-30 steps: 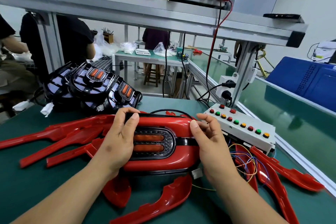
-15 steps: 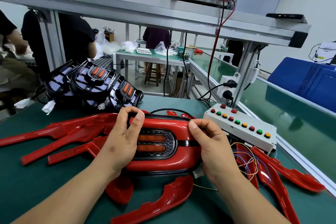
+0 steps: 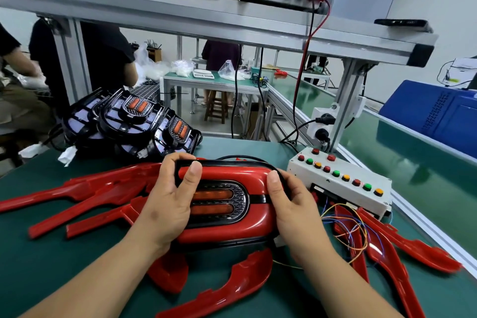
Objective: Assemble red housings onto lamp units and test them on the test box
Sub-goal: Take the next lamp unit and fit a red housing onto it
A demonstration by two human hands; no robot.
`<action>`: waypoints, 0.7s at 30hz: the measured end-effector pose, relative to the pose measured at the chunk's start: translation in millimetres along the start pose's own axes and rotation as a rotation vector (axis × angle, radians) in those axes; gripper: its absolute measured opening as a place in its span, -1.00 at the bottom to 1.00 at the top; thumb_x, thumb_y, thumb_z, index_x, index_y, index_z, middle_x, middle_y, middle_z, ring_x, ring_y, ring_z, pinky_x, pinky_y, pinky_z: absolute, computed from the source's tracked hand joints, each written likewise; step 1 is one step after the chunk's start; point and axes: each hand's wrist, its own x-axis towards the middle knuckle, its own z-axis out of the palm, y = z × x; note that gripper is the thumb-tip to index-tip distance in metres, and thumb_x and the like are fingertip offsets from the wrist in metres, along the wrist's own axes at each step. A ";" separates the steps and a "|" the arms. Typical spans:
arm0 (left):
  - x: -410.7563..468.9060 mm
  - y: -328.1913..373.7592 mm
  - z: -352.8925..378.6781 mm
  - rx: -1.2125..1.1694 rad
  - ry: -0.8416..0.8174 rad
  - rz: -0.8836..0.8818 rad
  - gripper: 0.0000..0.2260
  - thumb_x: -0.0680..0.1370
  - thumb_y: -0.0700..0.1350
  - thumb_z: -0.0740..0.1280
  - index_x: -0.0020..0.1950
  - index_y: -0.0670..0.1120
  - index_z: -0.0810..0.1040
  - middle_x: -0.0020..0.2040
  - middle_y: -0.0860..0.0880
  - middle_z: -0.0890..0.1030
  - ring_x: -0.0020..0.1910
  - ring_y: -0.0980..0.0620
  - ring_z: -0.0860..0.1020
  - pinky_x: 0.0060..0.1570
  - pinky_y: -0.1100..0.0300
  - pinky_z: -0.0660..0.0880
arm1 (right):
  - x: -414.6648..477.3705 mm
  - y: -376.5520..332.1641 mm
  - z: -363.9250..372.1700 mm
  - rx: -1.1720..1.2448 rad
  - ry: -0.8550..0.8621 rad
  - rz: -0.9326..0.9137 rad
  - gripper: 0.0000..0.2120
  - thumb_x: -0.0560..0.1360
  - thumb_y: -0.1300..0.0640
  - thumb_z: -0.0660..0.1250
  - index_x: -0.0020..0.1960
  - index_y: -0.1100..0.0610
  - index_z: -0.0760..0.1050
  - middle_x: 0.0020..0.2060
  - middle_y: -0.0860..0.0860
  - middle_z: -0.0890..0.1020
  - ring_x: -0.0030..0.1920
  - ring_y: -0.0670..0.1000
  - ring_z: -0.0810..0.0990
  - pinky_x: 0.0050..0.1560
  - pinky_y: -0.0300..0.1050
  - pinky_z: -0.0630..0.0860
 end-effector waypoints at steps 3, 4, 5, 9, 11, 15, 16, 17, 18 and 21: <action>-0.4 0.5 0.1 -0.032 -0.005 -0.008 -0.74 0.43 0.25 0.34 0.03 0.19 0.46 -0.02 -0.25 0.68 -0.14 -0.29 0.69 -0.28 -0.09 0.63 | -1.7 -0.3 1.3 0.123 -0.038 0.079 -0.62 0.34 -0.19 0.37 0.09 -0.05 0.59 -0.01 -0.03 0.71 0.03 0.03 0.69 0.00 -0.08 0.63; -0.7 0.7 0.5 -0.036 -0.016 -0.013 -0.75 0.43 0.26 0.34 0.03 0.19 0.47 -0.01 -0.27 0.67 -0.13 -0.30 0.69 -0.27 -0.10 0.63 | -1.9 -1.4 1.3 0.192 -0.037 0.124 -0.62 0.35 -0.15 0.39 0.10 -0.01 0.59 -0.02 0.02 0.72 -0.03 0.05 0.70 -0.11 -0.10 0.64; -1.1 0.7 1.2 -0.028 -0.024 -0.012 -0.74 0.44 0.27 0.34 0.03 0.20 0.47 0.00 -0.29 0.67 -0.12 -0.30 0.69 -0.25 -0.12 0.63 | -2.0 -2.8 1.0 0.252 -0.042 0.166 -0.61 0.37 -0.10 0.40 0.12 0.06 0.58 -0.05 0.07 0.72 -0.10 0.07 0.71 -0.20 -0.10 0.64; -2.5 0.5 3.5 -0.031 -0.030 -0.017 -0.68 0.47 0.24 0.33 0.12 0.10 0.50 0.01 -0.19 0.70 -0.08 -0.24 0.70 -0.25 -0.09 0.64 | -1.8 -5.1 0.5 0.281 -0.052 0.172 -0.60 0.39 -0.06 0.41 0.10 0.19 0.56 -0.07 0.19 0.71 -0.21 0.13 0.69 -0.23 0.02 0.65; -3.2 1.3 4.0 -0.030 -0.022 -0.012 -0.62 0.48 0.21 0.30 0.17 0.00 0.48 0.01 -0.15 0.70 -0.09 -0.22 0.70 -0.27 -0.06 0.64 | -2.4 -4.1 2.0 0.244 -0.026 0.120 -0.58 0.33 -0.11 0.42 0.06 0.14 0.56 -0.05 0.18 0.70 -0.12 0.17 0.70 -0.09 0.13 0.65; -4.2 4.3 5.1 -0.037 -0.003 -0.003 -0.61 0.48 0.21 0.29 0.16 -0.03 0.46 -0.01 -0.14 0.70 -0.11 -0.22 0.70 -0.29 -0.05 0.64 | -4.5 -4.8 6.3 0.177 -0.001 0.059 -0.57 0.31 -0.16 0.40 0.05 0.10 0.55 -0.06 0.13 0.71 0.00 0.23 0.67 0.06 0.28 0.59; -4.0 5.0 4.9 -0.039 0.003 -0.006 -0.61 0.47 0.21 0.29 0.15 -0.03 0.46 -0.02 -0.14 0.70 -0.11 -0.22 0.70 -0.29 -0.05 0.64 | -4.4 -5.2 7.1 0.165 0.002 0.045 -0.57 0.31 -0.17 0.40 0.05 0.10 0.55 -0.06 0.13 0.70 0.00 0.23 0.67 0.07 0.29 0.58; -3.5 5.4 4.7 -0.042 0.010 -0.009 -0.61 0.47 0.21 0.30 0.15 -0.03 0.46 -0.02 -0.14 0.70 -0.12 -0.22 0.70 -0.29 -0.05 0.64 | -4.2 -5.6 7.9 0.152 0.003 0.033 -0.57 0.32 -0.17 0.39 0.04 0.10 0.55 -0.06 0.14 0.70 0.00 0.24 0.67 0.08 0.29 0.58; -3.1 6.1 4.4 -0.042 0.018 -0.012 -0.61 0.48 0.20 0.30 0.15 -0.03 0.46 -0.02 -0.14 0.70 -0.11 -0.22 0.70 -0.29 -0.05 0.64 | -3.9 -6.1 8.7 0.139 0.002 0.026 -0.58 0.32 -0.18 0.38 0.03 0.10 0.55 -0.06 0.14 0.70 0.00 0.25 0.67 0.08 0.29 0.57; -1.9 6.5 3.0 -0.043 0.038 -0.027 -0.65 0.50 0.17 0.30 0.16 -0.03 0.47 -0.02 -0.15 0.71 -0.11 -0.23 0.70 -0.28 -0.06 0.64 | -2.9 -7.0 10.7 0.100 -0.005 0.019 -0.61 0.33 -0.19 0.36 0.00 0.07 0.54 -0.09 0.14 0.70 -0.02 0.23 0.67 0.06 0.27 0.58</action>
